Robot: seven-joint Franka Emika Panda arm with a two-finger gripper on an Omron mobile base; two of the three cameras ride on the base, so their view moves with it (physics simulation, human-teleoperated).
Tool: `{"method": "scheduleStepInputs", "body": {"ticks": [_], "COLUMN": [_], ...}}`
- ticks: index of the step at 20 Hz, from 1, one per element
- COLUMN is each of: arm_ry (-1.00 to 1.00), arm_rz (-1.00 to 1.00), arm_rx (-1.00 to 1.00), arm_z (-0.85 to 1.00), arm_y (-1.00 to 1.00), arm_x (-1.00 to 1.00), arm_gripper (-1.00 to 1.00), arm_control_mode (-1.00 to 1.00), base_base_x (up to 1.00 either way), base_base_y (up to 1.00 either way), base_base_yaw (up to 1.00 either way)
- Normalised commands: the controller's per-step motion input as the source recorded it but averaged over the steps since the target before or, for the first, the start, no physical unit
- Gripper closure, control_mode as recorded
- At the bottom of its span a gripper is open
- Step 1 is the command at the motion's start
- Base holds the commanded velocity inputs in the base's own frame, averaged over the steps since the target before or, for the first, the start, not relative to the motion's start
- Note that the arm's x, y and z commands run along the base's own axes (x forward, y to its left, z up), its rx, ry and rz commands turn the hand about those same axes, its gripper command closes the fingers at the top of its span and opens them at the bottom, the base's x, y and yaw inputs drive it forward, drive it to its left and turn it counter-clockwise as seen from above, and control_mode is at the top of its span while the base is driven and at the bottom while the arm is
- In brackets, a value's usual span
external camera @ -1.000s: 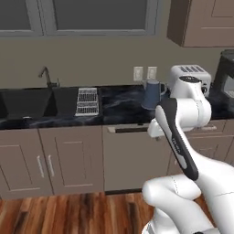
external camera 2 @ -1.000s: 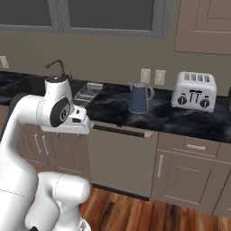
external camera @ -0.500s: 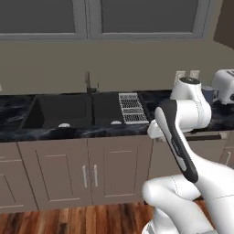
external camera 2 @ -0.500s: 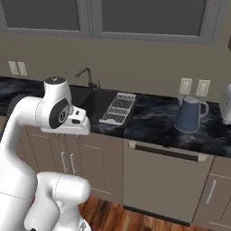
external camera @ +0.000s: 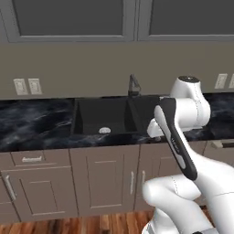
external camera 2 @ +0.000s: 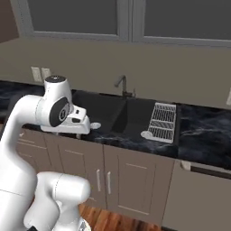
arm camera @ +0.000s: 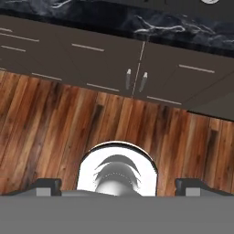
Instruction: Navigate to the sink.
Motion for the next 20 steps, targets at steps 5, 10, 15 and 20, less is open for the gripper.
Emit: {"method": "scheduleStepInputs", "body": {"ticks": [5,10,15,20], "arm_ry": [0.00,0.00,0.00,0.00], "arm_rz": [0.00,0.00,0.00,0.00], "arm_rx": [0.00,0.00,0.00,0.00], "arm_z": [0.00,0.00,0.00,0.00], "arm_y": [0.00,0.00,0.00,0.00], "arm_x": [0.00,0.00,0.00,0.00], "arm_gripper": [-1.00,-1.00,-1.00,-1.00], "arm_control_mode": [1.00,1.00,1.00,1.00], "base_base_x": [0.72,0.63,0.47,0.46], "base_base_y": [0.33,0.02,0.00,0.00], "base_base_yaw": [-0.08,-0.11,-0.07,-0.07]}}
